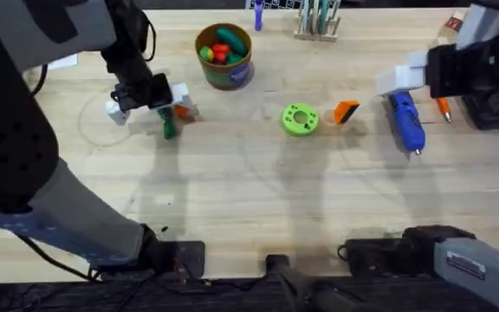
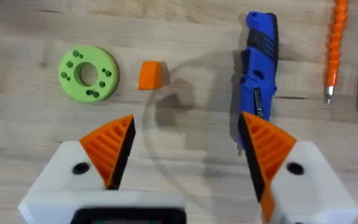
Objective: Pick up the gripper from the table and insert it into the empty holder that is missing its gripper. Then pick up a screw, insert it into the mounting hole, and use the screwdriver to tighten it. Finally, clean up the table by picking up the vegetable and placing it into the bucket.
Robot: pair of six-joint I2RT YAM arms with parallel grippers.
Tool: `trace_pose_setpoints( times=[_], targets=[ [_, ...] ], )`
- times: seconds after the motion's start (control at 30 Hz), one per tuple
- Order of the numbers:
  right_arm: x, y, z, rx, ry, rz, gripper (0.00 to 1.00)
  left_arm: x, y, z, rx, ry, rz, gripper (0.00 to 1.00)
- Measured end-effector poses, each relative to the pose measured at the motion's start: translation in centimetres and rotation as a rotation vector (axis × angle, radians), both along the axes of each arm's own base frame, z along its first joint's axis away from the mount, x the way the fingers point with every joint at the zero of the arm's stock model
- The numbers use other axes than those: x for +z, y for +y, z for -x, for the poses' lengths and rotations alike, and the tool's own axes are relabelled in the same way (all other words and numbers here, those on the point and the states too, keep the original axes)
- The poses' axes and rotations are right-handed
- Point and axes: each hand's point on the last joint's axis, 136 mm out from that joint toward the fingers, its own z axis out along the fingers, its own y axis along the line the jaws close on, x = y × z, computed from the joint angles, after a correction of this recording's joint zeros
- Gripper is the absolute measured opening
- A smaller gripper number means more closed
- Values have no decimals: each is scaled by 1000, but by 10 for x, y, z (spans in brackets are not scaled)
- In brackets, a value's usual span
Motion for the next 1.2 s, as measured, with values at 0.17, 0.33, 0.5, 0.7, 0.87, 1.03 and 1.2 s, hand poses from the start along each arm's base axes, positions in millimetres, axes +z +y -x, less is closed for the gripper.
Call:
trace_pose_setpoints(
  times=[0.17, 0.33, 0.5, 0.7, 0.87, 1.03, 1.2],
  targets=[
    [0, 0, 0, 0, 0, 0, 990, 0, 0, 2, -1, 8, 0, 955],
    [0, 0, 0, 0, 0, 0, 991, -3, -2, 2, -1, 18, 10, 924],
    [0, 0, 0, 0, 0, 0, 991, -3, -4, 2, -1, 20, 16, 456],
    [0, 0, 0, 0, 0, 0, 991, -4, -5, 2, -1, 23, 22, 5],
    [0, 0, 0, 0, 0, 0, 990, -4, -6, 1, -1, 22, 28, 5],
    [0, 0, 0, 0, 0, 0, 991, 2, -9, -2, -1, 17, 44, 5],
    [0, 0, 0, 0, 0, 0, 992, 22, -11, 0, -4, -9, 59, 5]
  ],
)
